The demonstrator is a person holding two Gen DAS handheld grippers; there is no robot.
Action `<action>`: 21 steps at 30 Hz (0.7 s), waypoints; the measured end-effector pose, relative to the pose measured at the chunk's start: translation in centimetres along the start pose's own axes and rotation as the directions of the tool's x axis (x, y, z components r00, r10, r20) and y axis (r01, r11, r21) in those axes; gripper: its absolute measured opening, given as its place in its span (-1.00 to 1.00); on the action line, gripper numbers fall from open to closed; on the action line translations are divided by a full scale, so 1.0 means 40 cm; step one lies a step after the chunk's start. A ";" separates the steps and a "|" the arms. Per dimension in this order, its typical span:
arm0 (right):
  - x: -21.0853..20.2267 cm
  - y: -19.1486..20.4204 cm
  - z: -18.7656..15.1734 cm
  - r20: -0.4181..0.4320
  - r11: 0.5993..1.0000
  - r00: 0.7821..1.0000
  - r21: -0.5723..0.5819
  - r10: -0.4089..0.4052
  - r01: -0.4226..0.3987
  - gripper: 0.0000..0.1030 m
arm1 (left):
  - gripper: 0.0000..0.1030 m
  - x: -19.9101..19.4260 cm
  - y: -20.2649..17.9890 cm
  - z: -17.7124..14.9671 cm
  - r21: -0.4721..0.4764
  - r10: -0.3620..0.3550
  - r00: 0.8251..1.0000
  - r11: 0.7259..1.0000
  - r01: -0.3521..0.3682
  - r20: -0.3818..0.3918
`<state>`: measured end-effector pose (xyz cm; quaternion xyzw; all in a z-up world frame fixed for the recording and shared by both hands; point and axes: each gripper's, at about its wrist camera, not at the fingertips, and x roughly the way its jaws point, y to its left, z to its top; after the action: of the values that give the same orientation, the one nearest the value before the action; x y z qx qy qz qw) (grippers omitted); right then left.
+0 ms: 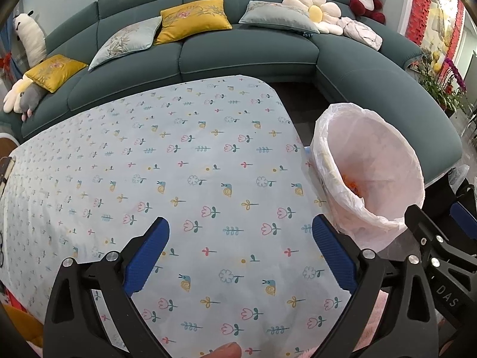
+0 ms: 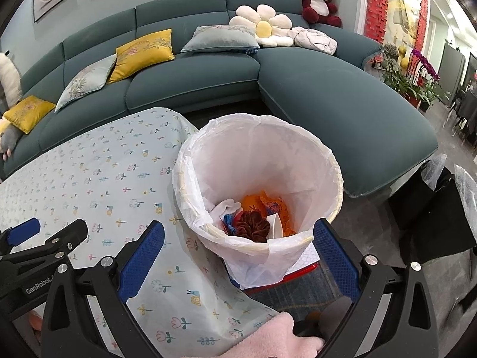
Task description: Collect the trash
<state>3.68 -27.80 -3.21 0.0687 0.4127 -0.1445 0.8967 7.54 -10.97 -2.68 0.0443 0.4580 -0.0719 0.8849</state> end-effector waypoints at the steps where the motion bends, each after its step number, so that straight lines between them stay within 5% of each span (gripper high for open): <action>1: 0.001 0.001 0.000 -0.001 1.000 1.000 -0.001 -0.002 0.002 0.87 | 0.79 -0.002 0.001 0.001 -0.002 0.000 1.000 1.000 0.000 0.002; 21: 0.008 0.002 -0.003 -0.008 1.000 1.000 0.005 -0.021 0.021 0.86 | 0.79 -0.002 0.015 -0.002 -0.028 0.011 1.000 1.000 -0.011 -0.001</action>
<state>3.82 -27.74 -3.54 0.0673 0.4165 -0.1550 0.8933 7.54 -10.37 -2.65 0.0346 0.4589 -0.0609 0.8857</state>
